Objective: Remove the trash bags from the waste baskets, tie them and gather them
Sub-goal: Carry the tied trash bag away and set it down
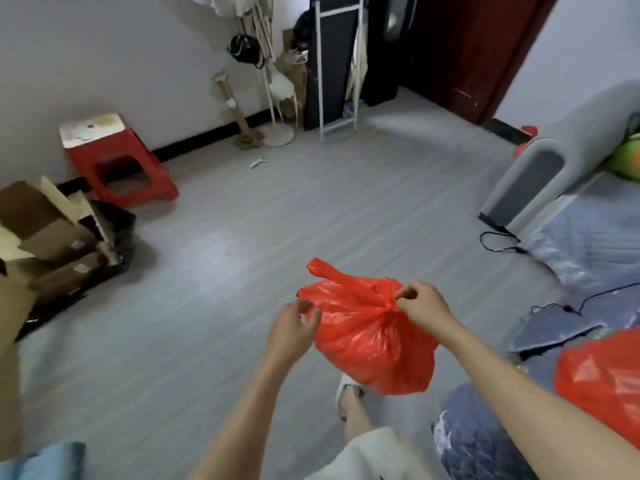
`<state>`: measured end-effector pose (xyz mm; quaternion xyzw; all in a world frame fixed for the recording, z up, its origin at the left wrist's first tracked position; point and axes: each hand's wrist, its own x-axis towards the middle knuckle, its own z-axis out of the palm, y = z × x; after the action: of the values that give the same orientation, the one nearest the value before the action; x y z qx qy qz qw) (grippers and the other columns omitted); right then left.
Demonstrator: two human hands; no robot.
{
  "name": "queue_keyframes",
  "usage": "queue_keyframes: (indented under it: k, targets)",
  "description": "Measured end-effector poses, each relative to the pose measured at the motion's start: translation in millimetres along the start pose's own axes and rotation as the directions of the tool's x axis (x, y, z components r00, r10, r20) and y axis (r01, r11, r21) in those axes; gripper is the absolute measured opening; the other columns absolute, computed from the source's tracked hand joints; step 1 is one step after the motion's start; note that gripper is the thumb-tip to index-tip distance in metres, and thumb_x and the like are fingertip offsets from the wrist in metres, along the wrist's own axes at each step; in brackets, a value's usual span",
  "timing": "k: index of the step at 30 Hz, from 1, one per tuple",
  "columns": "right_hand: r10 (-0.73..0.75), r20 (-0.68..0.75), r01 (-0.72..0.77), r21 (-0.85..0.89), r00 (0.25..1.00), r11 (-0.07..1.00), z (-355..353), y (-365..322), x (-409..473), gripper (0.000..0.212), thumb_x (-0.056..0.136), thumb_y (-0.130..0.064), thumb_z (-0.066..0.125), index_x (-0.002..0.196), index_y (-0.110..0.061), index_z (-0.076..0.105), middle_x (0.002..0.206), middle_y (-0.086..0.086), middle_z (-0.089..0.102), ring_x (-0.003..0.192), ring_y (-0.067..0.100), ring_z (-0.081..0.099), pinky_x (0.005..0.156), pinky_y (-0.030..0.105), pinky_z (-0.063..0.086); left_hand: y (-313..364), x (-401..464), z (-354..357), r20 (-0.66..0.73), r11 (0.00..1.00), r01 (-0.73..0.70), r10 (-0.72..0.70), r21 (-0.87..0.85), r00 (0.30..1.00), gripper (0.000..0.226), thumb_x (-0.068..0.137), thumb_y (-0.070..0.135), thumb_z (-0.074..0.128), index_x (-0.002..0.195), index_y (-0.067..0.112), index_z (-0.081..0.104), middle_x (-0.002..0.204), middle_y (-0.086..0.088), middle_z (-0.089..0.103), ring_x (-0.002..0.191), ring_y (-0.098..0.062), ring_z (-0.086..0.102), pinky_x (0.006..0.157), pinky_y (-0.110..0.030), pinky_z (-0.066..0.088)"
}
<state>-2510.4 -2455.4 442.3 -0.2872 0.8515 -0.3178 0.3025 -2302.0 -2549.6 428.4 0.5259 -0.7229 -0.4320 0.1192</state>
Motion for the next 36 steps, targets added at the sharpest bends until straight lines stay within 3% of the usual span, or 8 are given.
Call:
queue_keyframes:
  k: [4,7,11,14,22,29,33,36]
  targets:
    - [0.047,0.012,-0.048,0.023,0.999,0.999,-32,-13,119,0.028,0.072,-0.002,0.057,0.056,-0.025,0.052,0.068,-0.004,0.059,0.072,0.017,0.055,0.068,0.023,0.038,61,119,26,0.017,0.96,-0.116,0.116,0.253,0.993,0.039,0.09,0.038,0.049,0.123,0.018,0.052,0.127,-0.004,0.055,0.118,-0.022,0.05,0.098,-0.035,0.041]
    - [0.097,0.013,-0.097,0.037,0.995,0.995,-72,-29,203,0.028,0.073,-0.003,0.058,0.058,-0.026,0.053,0.074,-0.003,0.06,0.073,0.016,0.055,0.067,0.022,0.038,121,200,41,0.053,0.828,-0.26,0.271,0.496,0.961,0.05,0.092,0.044,0.039,0.138,0.024,0.034,0.143,0.001,0.04,0.132,-0.021,0.035,0.106,-0.037,0.028]
    - [0.126,-0.01,-0.125,0.072,0.992,0.99,-119,-47,291,0.025,0.073,-0.004,0.059,0.061,-0.025,0.055,0.073,-0.005,0.058,0.071,0.015,0.054,0.068,0.028,0.045,186,289,56,0.14,0.721,-0.336,0.319,0.605,0.937,0.056,0.094,0.047,0.03,0.144,0.028,0.015,0.155,0.002,0.018,0.144,-0.019,0.01,0.115,-0.047,0.008]
    - [0.136,-0.074,-0.13,0.077,0.988,0.988,-152,-55,371,0.024,0.072,-0.004,0.059,0.06,-0.025,0.055,0.071,-0.008,0.058,0.065,0.013,0.053,0.07,0.031,0.049,228,366,76,0.165,0.714,-0.348,0.315,0.608,0.935,0.056,0.094,0.047,0.028,0.145,0.026,0.014,0.156,0.002,0.017,0.145,-0.02,0.01,0.116,-0.049,0.008]
    - [0.224,-0.195,-0.193,0.163,0.955,0.967,-241,-66,592,0.025,0.071,-0.003,0.06,0.058,-0.024,0.056,0.065,-0.006,0.058,0.054,0.009,0.049,0.057,0.022,0.042,334,584,141,0.246,0.697,-0.398,0.313,0.596,0.917,0.054,0.095,0.045,0.03,0.144,0.022,0.022,0.153,-0.001,0.025,0.142,-0.021,0.02,0.115,-0.046,0.016]
    - [0.334,-0.254,-0.286,0.209,0.908,0.935,-355,-74,757,0.026,0.072,-0.003,0.061,0.058,-0.024,0.056,0.059,-0.005,0.057,0.046,0.009,0.053,0.056,0.025,0.045,484,766,213,0.357,0.677,-0.51,0.367,0.53,0.859,0.051,0.095,0.042,0.032,0.141,0.021,0.028,0.145,0.001,0.037,0.135,-0.02,0.032,0.112,-0.042,0.023]
    - [0.394,-0.336,-0.295,0.31,0.855,0.904,-422,-58,851,0.025,0.072,-0.001,0.059,0.059,-0.022,0.056,0.054,-0.003,0.056,0.03,0.001,0.05,0.037,0.01,0.04,570,854,282,0.444,0.618,-0.606,0.417,0.501,0.793,0.05,0.095,0.042,0.033,0.141,0.022,0.029,0.144,0.001,0.038,0.132,-0.022,0.035,0.109,-0.04,0.024]
    - [0.403,-0.359,-0.28,0.348,0.842,0.895,-460,-48,914,0.027,0.074,0.001,0.058,0.059,-0.021,0.056,0.052,-0.003,0.055,0.029,-0.003,0.049,0.034,0.006,0.036,620,907,325,0.473,0.586,-0.646,0.444,0.489,0.761,0.05,0.094,0.041,0.034,0.14,0.022,0.03,0.143,0.001,0.039,0.13,-0.023,0.037,0.109,-0.041,0.025]
